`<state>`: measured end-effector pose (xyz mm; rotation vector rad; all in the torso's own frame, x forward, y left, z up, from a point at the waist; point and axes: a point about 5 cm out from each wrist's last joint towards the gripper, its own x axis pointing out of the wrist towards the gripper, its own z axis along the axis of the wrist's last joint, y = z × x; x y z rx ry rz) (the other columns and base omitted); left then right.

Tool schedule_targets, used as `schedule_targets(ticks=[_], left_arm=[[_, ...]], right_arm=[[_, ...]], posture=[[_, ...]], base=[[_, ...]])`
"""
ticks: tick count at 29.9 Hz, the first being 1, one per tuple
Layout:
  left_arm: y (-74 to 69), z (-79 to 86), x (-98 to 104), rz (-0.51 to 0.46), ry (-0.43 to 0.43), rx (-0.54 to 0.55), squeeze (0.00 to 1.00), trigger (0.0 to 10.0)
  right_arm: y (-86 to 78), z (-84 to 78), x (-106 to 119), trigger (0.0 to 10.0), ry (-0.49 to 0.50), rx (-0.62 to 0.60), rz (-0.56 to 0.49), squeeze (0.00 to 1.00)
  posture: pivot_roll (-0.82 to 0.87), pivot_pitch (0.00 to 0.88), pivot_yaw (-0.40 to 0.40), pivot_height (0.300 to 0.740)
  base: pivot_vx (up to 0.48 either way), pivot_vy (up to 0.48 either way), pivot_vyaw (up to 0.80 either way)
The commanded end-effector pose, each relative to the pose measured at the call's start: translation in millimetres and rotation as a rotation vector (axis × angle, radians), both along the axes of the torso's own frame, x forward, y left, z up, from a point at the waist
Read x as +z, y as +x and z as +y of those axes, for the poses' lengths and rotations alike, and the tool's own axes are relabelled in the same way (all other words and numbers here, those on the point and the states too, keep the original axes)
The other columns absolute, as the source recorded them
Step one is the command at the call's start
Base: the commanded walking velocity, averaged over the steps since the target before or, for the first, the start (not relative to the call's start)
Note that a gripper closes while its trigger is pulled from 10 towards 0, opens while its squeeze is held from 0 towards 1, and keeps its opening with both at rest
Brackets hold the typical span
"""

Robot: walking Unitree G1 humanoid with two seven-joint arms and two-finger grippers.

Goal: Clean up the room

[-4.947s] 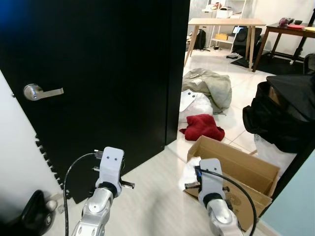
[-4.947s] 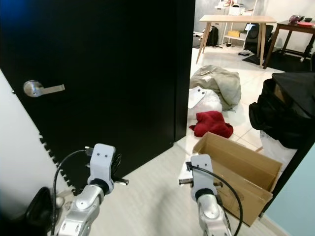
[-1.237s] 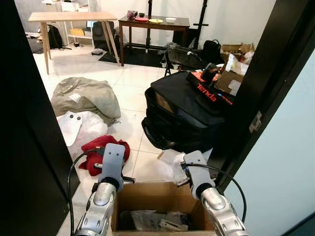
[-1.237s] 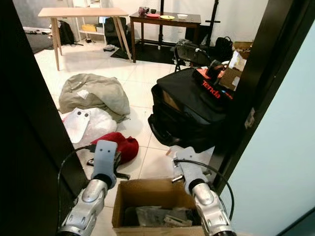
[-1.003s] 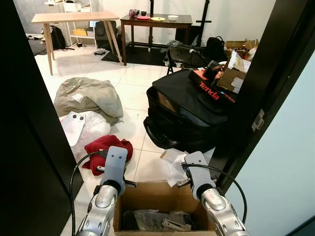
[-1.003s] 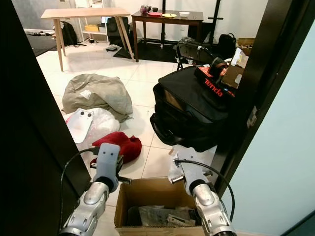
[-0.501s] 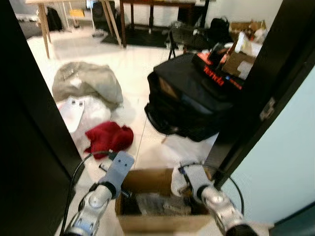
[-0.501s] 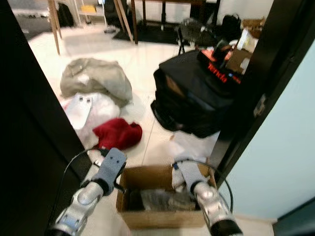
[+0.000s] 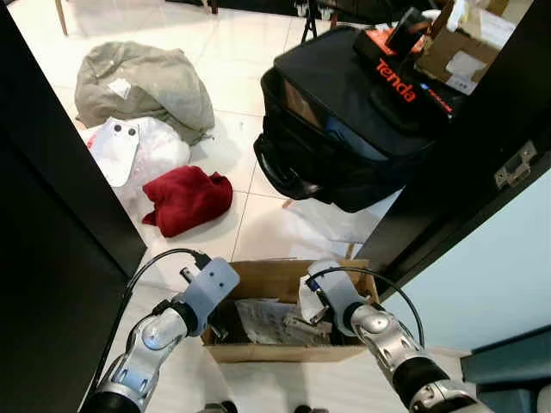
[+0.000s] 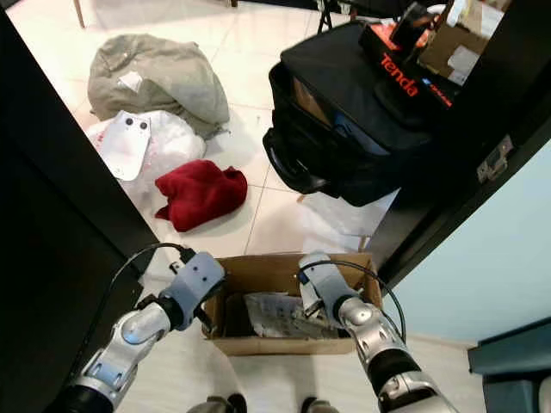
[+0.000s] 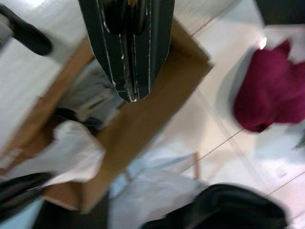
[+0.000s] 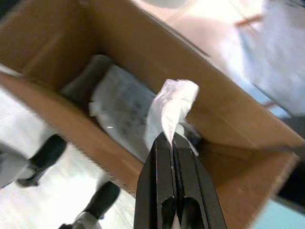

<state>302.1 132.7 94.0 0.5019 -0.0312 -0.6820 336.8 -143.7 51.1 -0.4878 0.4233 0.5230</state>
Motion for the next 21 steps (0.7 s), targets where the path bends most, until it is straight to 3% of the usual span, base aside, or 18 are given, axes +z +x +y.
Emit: schedule_targets(ticks=[1,5,12,18,21], left_arm=[[-8.9,1.2,-8,0.030,0.022,-0.046,0.00,10.0],[-14.8,5.3,-12,0.046,0.052,-0.097,0.00,10.0],[-21.1,10.7,-16,0.059,0.086,-0.140,0.00,10.0],[-21.3,9.0,-15,0.056,0.097,-0.177,0.00,10.0],[-21.2,8.4,-15,0.056,0.095,-0.182,0.00,10.0]], right_arm=[[-7.4,-2.0,-10,10.0,-0.025,0.046,0.048,0.00],[-10.4,-1.5,-11,10.0,-0.028,0.151,0.071,0.00],[-18.3,-12.1,-16,10.0,-0.164,0.316,0.089,0.00],[-12.9,-19.1,-12,10.0,-0.256,0.294,0.026,0.00],[-12.1,-19.3,-11,10.0,-0.257,0.289,0.021,0.00]], posture=[[0.05,0.393,-0.032,0.740],[0.05,0.396,-0.032,0.740],[0.06,0.395,-0.033,0.740],[0.06,0.390,-0.032,0.740],[0.06,0.389,-0.030,0.740]], base=[[0.000,0.000,0.00],[0.000,0.000,0.00],[0.000,0.000,0.00],[0.000,0.000,0.00],[0.000,0.000,0.00]])
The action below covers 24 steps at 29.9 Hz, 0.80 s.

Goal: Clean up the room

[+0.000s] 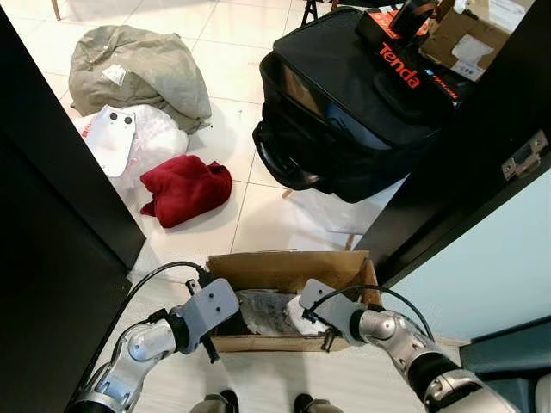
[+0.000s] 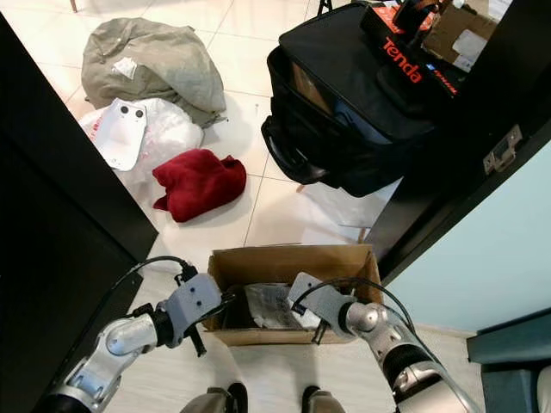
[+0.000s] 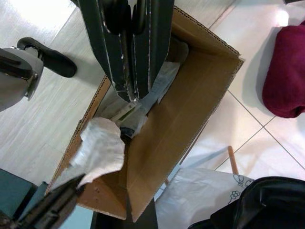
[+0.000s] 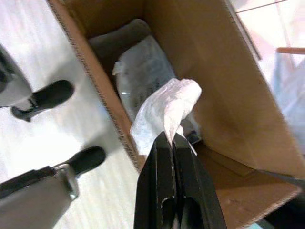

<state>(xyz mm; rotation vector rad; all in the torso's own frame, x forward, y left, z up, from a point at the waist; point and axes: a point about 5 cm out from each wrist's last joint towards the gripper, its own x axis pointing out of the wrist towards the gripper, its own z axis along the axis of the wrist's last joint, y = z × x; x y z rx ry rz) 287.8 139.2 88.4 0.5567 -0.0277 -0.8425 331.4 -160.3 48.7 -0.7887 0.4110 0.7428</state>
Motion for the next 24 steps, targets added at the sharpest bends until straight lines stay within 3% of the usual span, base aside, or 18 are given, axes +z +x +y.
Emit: schedule_targets(ticks=[1,19,20,22,23,24], left_arm=[[-7.3,1.5,-9,0.034,0.031,-0.032,0.00,10.0],[-16.2,-16.3,-2,0.069,-0.065,-0.156,0.00,10.0],[-16.4,-18.7,-2,0.069,-0.062,-0.168,0.00,10.0],[-16.6,-19.4,-2,0.070,-0.062,-0.172,0.00,10.0],[-16.2,-19.8,-2,0.070,-0.062,-0.175,0.00,10.0],[-16.1,-19.9,-1,0.071,-0.063,-0.178,0.00,10.0]], right_arm=[[-6.5,-2.7,-9,10.0,-0.028,0.012,0.028,0.00],[-8.3,-1.1,-12,10.0,-0.045,0.038,0.028,0.00],[-9.8,0.0,-13,10.0,-0.044,0.049,0.046,0.14],[-10.3,0.3,-14,10.0,-0.043,0.053,0.051,0.14],[-10.3,0.5,-14,10.0,-0.046,0.054,0.053,1.00],[-10.2,0.6,-14,10.0,-0.048,0.054,0.053,1.00]], posture=[[0.06,0.387,-0.030,0.740],[0.06,0.379,-0.038,0.740],[0.06,0.379,-0.038,0.740],[0.06,0.379,-0.038,0.740],[0.06,0.374,-0.038,0.740],[0.06,0.374,-0.038,0.740]], base=[[0.000,0.000,0.00],[0.000,0.000,0.00],[0.000,0.000,0.00],[0.000,0.000,0.00],[0.000,0.000,0.00],[0.000,0.000,0.00]])
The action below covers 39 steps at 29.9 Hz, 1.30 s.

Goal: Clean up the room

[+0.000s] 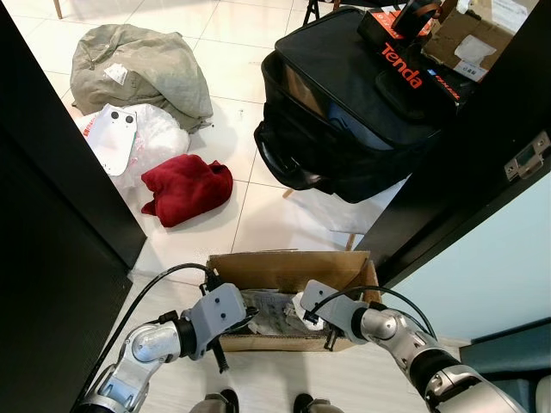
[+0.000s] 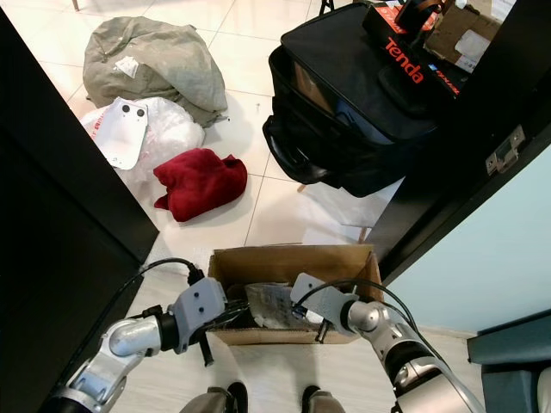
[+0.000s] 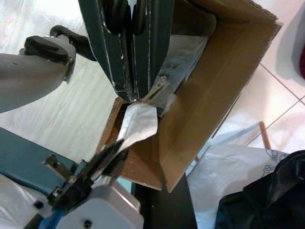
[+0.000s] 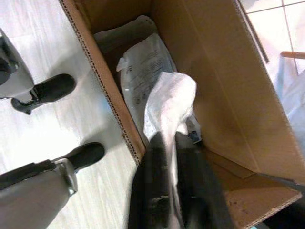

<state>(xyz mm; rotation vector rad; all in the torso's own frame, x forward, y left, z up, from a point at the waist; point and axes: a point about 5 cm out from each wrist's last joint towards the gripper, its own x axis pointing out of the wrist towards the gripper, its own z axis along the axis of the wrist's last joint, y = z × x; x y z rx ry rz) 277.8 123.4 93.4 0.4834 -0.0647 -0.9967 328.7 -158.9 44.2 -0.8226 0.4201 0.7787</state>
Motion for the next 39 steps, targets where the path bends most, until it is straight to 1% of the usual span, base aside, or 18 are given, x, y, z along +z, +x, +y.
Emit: schedule_targets(ticks=[1,2,3,14,19,20,21,22,23,24,25,26,27,31,33,35,36,39], left_arm=[[-5.5,-3.9,-6,0.033,0.006,-0.028,0.00,10.0],[-4.8,-3.7,-6,0.032,0.009,-0.029,0.00,10.0],[-4.2,-3.5,-6,0.031,0.012,-0.030,0.00,10.0],[-1.2,0.1,-4,0.033,0.011,-0.022,0.00,10.0],[3.2,5.2,-8,0.042,0.013,0.061,0.00,10.0],[7.2,9.0,-13,0.064,0.011,0.145,0.00,10.0],[7.2,9.0,-13,0.064,0.011,0.145,0.00,10.0],[11.8,13.1,-17,0.095,-0.007,0.258,0.00,10.0],[21.3,18.7,-19,0.157,-0.116,0.495,0.00,10.0],[25.6,22.4,-23,0.214,-0.188,0.657,0.00,10.0],[25.6,22.4,-23,0.214,-0.188,0.657,0.00,10.0],[25.7,21.6,-27,0.280,-0.252,0.749,0.00,10.0],[23.7,18.8,-32,0.300,-0.251,0.794,0.00,10.0],[22.0,16.5,-34,0.300,-0.234,0.800,0.00,10.0],[16.8,14.9,-47,0.302,-0.187,0.899,0.00,10.0],[15.1,14.2,-51,0.298,-0.178,0.929,0.00,10.0],[12.1,13.7,-54,0.294,-0.194,0.956,0.00,10.0],[9.9,13.8,-55,0.299,-0.226,0.985,0.00,10.0]], right_arm=[[-6.8,-0.9,-9,10.0,-0.028,0.012,0.032,0.89],[-6.4,-1.2,-9,10.0,-0.033,0.007,0.029,0.15],[-6.2,-1.3,-9,10.0,-0.038,0.007,0.025,0.00],[-1.7,-1.1,-5,10.0,-0.053,0.004,-0.008,0.00],[3.9,-3.1,1,10.0,-0.026,-0.062,-0.032,0.00],[7.4,-3.7,3,10.0,0.019,-0.132,-0.044,0.00],[7.4,-3.7,3,10.0,0.019,-0.132,-0.044,0.00],[11.2,-4.4,7,10.0,0.088,-0.219,-0.064,0.00],[11.5,-5.4,6,10.0,0.159,-0.319,-0.092,0.00],[10.8,-6.7,5,10.0,0.203,-0.388,-0.110,0.00],[10.8,-6.7,5,10.0,0.203,-0.388,-0.110,0.00],[7.4,-7.1,1,10.0,0.255,-0.452,-0.118,0.00],[1.2,-5.8,-5,10.0,0.320,-0.521,-0.118,0.00],[-2.9,-5.0,-9,10.0,0.362,-0.564,-0.113,0.00],[-19.5,-5.1,-24,10.0,0.383,-0.681,-0.143,0.00],[-25.6,-6.6,-29,10.0,0.378,-0.724,-0.154,0.00],[-34.4,-8.3,-35,10.0,0.406,-0.775,-0.156,0.00],[-42.1,-9.6,-40,10.0,0.418,-0.810,-0.155,0.00]], posture=[[0.06,0.373,-0.038,0.740],[0.06,0.370,-0.038,0.740],[0.06,0.370,-0.039,0.740],[0.06,0.355,-0.037,0.740],[0.05,0.332,-0.031,0.740],[0.04,0.290,-0.019,0.740],[0.04,0.290,-0.019,0.740],[0.04,0.270,-0.011,0.740],[0.01,0.219,0.016,0.740],[0.01,0.209,0.021,0.740],[0.01,0.209,0.021,0.740],[0.01,0.177,0.030,0.740],[0.01,0.141,0.037,0.740],[0.01,0.134,0.038,0.740],[0.00,0.083,0.033,0.740],[0.00,0.083,0.033,0.740],[0.00,0.070,0.024,0.740],[0.00,0.065,0.019,0.740]], base=[[0.000,0.000,0.00],[0.000,0.000,0.00],[0.000,0.000,0.00],[0.000,0.000,0.00],[0.000,0.000,0.00],[0.000,0.000,0.00],[0.000,0.000,0.00],[0.000,0.000,0.00],[0.000,0.000,0.00],[0.000,0.000,0.00],[0.000,0.000,0.00],[0.000,0.000,0.00],[0.000,0.000,0.00],[0.000,0.000,0.00],[0.000,0.000,0.00],[0.000,0.000,0.00],[0.000,0.000,0.00],[0.000,0.000,0.00]])
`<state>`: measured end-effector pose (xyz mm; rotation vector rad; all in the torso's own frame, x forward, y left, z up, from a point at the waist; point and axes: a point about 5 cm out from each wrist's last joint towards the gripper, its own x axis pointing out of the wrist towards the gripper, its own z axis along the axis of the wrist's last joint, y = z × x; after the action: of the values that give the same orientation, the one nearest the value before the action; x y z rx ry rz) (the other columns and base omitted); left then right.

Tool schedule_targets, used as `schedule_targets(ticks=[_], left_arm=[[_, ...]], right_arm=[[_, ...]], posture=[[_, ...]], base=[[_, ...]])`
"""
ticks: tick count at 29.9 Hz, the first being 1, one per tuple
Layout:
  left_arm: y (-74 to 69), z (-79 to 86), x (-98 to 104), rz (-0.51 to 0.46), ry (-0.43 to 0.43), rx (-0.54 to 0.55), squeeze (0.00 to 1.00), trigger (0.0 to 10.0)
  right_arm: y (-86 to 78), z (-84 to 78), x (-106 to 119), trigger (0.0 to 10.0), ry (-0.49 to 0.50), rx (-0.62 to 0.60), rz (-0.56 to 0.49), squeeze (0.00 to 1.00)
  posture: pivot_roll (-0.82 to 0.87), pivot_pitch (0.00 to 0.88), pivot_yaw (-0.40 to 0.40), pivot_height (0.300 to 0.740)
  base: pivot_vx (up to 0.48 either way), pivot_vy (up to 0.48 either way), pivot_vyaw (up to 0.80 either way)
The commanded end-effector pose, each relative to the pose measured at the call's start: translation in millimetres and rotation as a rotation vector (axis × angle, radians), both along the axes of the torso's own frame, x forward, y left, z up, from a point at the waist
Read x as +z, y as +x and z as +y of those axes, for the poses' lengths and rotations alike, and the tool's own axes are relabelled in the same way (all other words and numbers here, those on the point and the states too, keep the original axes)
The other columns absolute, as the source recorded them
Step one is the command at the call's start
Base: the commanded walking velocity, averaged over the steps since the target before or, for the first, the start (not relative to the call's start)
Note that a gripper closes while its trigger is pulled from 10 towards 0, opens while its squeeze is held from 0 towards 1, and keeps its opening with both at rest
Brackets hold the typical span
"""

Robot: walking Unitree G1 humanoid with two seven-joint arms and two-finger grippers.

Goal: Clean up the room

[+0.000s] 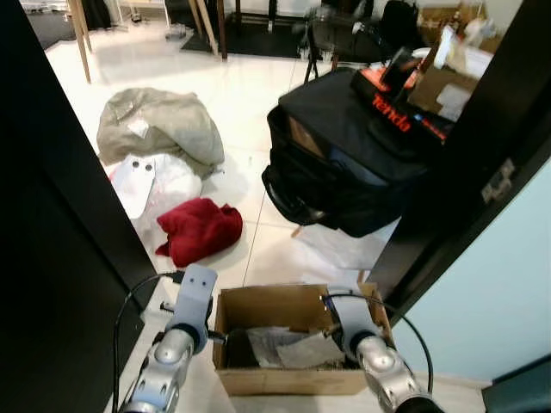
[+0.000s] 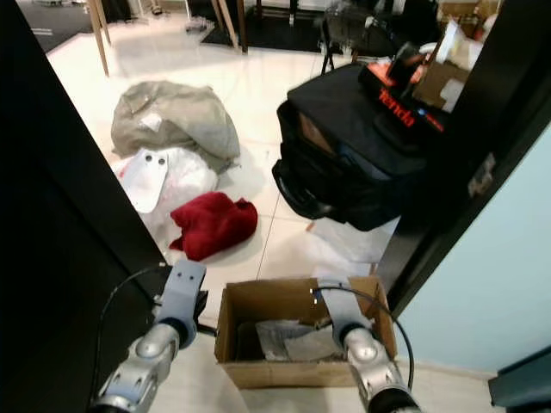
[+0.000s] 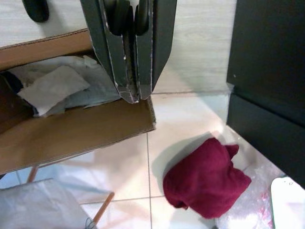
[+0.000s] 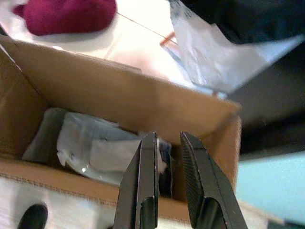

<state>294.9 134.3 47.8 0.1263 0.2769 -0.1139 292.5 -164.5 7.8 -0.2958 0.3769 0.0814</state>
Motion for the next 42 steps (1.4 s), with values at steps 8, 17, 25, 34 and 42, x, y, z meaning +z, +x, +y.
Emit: schedule_targets(ticks=[8,17,25,34,42], left_arm=[[-14.5,5.6,-11,0.005,0.063,0.034,0.00,10.0],[-18.0,6.7,-16,0.041,-0.017,0.096,0.00,10.0],[-16.4,2.5,-15,0.038,0.022,0.067,0.00,10.0],[-13.6,-2.0,-12,0.044,-0.008,0.055,0.00,10.0],[-13.6,-3.3,-12,0.048,-0.010,0.042,0.00,10.0]], right_arm=[[-18.2,-3.0,-4,10.0,0.051,-0.078,-0.017,0.00],[-10.3,-1.4,8,10.0,0.040,-0.045,-0.041,0.00],[-11.3,-0.4,10,10.0,0.036,-0.035,-0.034,0.00],[-13.5,-1.6,8,10.0,0.039,-0.042,-0.010,0.00],[-15.9,-0.8,8,10.0,0.047,-0.042,0.007,0.00]], posture=[[-0.02,0.059,-0.003,0.740],[-0.01,0.058,-0.020,0.740],[-0.01,0.059,-0.017,0.740],[-0.01,0.067,-0.010,0.740],[-0.01,0.070,-0.002,0.740]], base=[[0.000,0.000,0.00],[0.000,0.000,0.00],[0.000,-0.300,0.00],[0.000,0.000,0.00],[0.000,0.000,0.00]])
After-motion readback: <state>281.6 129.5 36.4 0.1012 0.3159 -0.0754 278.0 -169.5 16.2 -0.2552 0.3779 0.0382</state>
